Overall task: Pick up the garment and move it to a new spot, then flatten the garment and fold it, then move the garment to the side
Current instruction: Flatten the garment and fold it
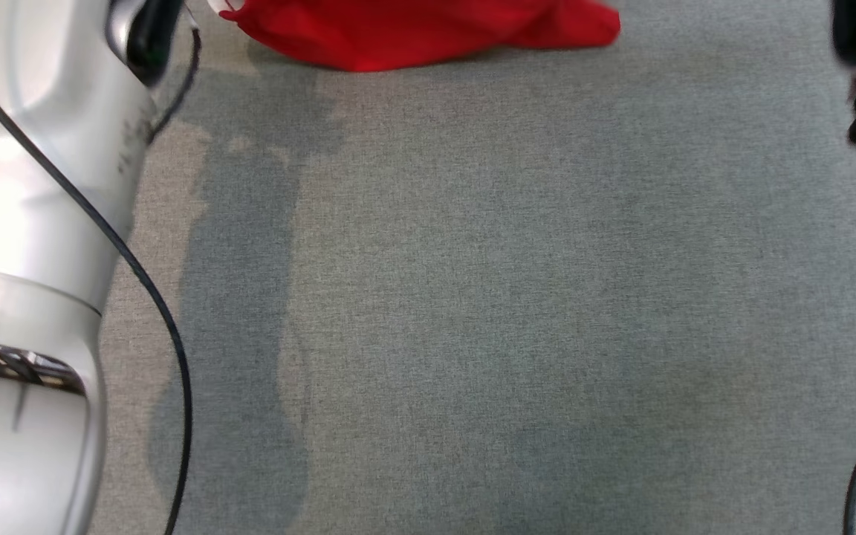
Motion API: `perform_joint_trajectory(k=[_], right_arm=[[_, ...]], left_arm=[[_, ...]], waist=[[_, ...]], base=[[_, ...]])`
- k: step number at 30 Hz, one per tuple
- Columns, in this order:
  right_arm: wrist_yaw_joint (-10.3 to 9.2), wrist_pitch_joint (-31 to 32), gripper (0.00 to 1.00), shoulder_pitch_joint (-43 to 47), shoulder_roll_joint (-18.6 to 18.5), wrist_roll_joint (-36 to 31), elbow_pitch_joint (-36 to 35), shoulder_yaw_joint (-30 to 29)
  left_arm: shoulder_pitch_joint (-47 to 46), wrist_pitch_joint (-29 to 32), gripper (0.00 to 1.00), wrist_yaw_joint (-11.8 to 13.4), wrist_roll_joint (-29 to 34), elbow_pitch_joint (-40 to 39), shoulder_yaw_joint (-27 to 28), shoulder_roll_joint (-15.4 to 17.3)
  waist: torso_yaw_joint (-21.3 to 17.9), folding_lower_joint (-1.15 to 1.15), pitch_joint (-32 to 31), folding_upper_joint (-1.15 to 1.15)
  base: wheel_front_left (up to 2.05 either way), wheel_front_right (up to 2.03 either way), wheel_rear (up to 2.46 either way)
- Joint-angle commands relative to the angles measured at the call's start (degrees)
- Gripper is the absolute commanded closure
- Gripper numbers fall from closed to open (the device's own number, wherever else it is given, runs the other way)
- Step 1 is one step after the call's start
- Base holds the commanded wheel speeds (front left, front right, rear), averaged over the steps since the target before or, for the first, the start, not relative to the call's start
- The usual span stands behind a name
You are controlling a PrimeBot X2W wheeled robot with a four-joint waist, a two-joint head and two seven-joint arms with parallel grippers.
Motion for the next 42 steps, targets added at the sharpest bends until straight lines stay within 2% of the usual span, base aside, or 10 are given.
perform_joint_trajectory(k=[1,5,11,14,15,18,26,31,36,42], right_arm=[[-0.01,-0.92,1.0,4.32,-0.28,1.96,-0.91,2.12],[-0.01,-1.68,1.0,11.0,-1.11,5.99,-3.87,4.25],[-0.01,-2.28,1.0,28.84,-3.49,12.51,-12.34,7.2],[-0.01,-2.31,1.0,37.42,-5.03,14.89,-17.44,8.12],[-0.01,-2.34,1.0,42.68,-6.28,15.96,-20.62,8.07],[-0.01,-2.36,1.0,50.29,-7.61,16.76,-25.98,6.43],[-0.01,0.29,1.0,66.92,-8.9,14.59,-36.9,0.27],[-0.01,5.54,1.0,76.33,-6.89,11.98,-45.08,-4.82],[-0.01,13.45,1.0,86.33,-3.58,7.39,-54.55,-10.91],[-0.01,21.82,1.0,93.03,0.27,2.19,-65.35,-17.48]], left_arm=[[2.94,-1.5,1.0,-0.15,-0.3,0.56,-0.85,-0.29],[8.36,-3.43,1.0,-0.23,-0.86,-0.75,-2.45,-1.32],[24.3,-4.71,1.0,-0.19,-1.75,-8.2,-5.45,-0.93],[32.41,-4.85,1.0,-0.14,-1.49,-14.21,-6.24,0.38],[38.5,-4.85,1.0,0.41,-2.3,-18.96,-6.13,1.56],[47.39,-3.4,1.0,1.41,-4.25,-27.66,-6.1,3.64],[67.66,6.37,1.0,10.56,-7.16,-55.38,-5.11,13.78],[76.88,10.65,1.0,16.77,-8.78,-69.64,-3.42,18.52],[83.55,13.83,1.0,21.61,-10.03,-78.62,-1.92,22.05],[86.55,16.14,1.0,23.84,-10.91,-83.45,-1.05,24.19]], waist=[[0.37,0.0,0.63,0.0],[0.29,0.0,0.18,0.0],[0.16,0.0,-1.84,0.0],[-0.04,0.0,-3.3,0.0],[-0.11,0.0,-4.51,0.0],[0.09,0.0,-6.24,0.0],[0.49,0.0,-10.67,0.0],[1.33,0.0,-12.67,0.0],[1.76,0.0,-14.21,0.0],[1.81,0.0,-15.07,0.0]], base=[[0.0,0.0,0.0],[0.0,0.0,0.0],[0.0,0.0,0.0],[0.0,0.0,0.0],[0.0,0.0,0.0],[0.0,0.0,0.0],[0.0,0.0,0.0],[0.0,0.0,0.0],[0.0,0.0,0.0],[0.0,0.0,0.0]])
